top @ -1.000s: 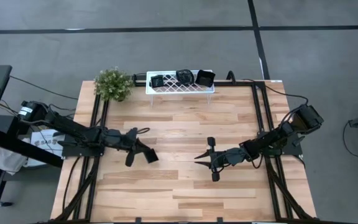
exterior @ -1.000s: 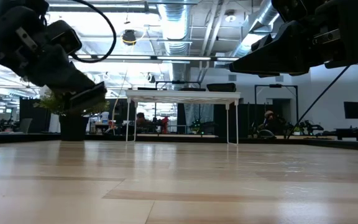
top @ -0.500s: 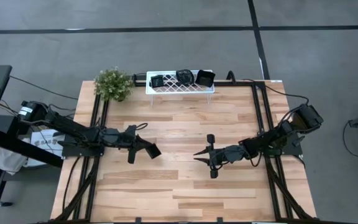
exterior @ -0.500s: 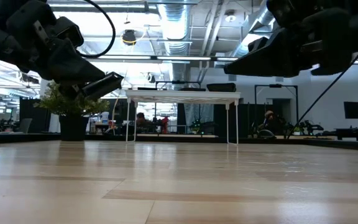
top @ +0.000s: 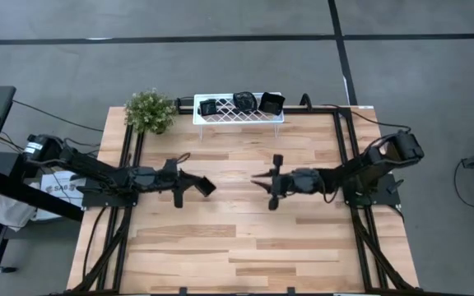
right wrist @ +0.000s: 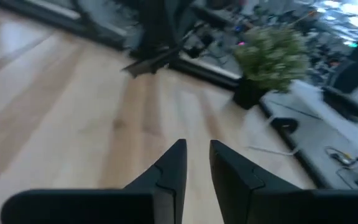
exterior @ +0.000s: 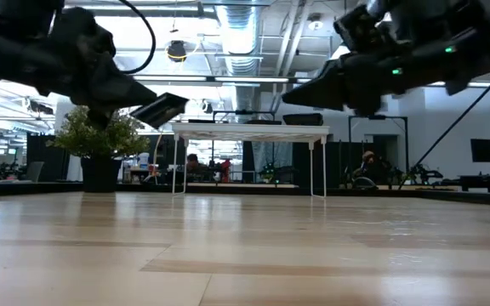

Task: Pick & Place Mini shaped plates
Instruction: Stack the black square plate on top of the black square plate on the shelf

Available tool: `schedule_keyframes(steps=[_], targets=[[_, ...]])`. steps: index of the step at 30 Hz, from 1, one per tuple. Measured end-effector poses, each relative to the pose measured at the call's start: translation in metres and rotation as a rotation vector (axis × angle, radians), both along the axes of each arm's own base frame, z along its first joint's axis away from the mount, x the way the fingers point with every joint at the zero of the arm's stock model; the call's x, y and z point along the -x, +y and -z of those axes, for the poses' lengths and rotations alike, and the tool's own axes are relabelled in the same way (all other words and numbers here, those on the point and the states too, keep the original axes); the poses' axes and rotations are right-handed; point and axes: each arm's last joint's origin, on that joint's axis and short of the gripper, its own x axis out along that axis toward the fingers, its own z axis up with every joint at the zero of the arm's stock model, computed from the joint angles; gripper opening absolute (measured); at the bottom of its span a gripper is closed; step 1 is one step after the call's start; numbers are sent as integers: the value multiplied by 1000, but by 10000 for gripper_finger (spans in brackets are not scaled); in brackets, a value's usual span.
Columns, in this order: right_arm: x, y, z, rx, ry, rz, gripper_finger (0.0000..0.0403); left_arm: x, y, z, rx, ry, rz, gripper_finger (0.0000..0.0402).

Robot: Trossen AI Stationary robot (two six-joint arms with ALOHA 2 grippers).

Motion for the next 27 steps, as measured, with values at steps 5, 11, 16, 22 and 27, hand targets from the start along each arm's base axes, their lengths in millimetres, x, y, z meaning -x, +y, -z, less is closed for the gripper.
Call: schedule_keyframes(steps=[5,11,16,22,27], targets=[[-4,-20,-7,-6,-63,74,65,-2,15,-3,-25,-32,-163,8],[-15,-40,-23,-13,-122,128,65,-3,36,-10,-89,-91,-353,8],[-26,-56,-43,-18,-195,115,65,-3,57,-21,-109,-189,-476,8],[-32,-74,-58,-13,-246,117,65,-12,82,-40,-142,-237,-496,8],[-33,-85,-61,-10,-245,108,65,-21,98,-63,-248,-270,-480,8]])
